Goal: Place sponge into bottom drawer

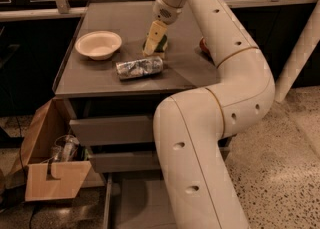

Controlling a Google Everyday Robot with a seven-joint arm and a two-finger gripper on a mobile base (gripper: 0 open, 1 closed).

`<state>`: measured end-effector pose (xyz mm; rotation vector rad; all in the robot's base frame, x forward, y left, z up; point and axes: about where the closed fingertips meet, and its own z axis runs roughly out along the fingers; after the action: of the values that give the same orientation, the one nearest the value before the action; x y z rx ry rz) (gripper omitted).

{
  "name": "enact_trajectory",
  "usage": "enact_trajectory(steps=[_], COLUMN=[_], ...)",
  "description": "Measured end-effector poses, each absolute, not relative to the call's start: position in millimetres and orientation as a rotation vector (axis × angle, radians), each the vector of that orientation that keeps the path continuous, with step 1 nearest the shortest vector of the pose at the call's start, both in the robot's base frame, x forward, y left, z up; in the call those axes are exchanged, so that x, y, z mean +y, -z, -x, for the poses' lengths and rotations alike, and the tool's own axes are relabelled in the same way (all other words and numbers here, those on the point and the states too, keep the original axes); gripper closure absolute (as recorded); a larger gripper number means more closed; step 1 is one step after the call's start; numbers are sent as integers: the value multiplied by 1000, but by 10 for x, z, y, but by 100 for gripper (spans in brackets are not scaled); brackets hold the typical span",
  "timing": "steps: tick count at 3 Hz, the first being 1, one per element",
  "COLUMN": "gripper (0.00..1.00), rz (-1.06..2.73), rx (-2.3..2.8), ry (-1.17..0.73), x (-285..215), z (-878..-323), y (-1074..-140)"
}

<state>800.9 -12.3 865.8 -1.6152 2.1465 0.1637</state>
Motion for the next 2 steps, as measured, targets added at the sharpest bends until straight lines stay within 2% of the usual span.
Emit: enact_trajectory(steps=[2], gripper=[0], rz=[1623], rx=[2189], ry=[-167], x=[-57], z=[-8086], y=[-8359])
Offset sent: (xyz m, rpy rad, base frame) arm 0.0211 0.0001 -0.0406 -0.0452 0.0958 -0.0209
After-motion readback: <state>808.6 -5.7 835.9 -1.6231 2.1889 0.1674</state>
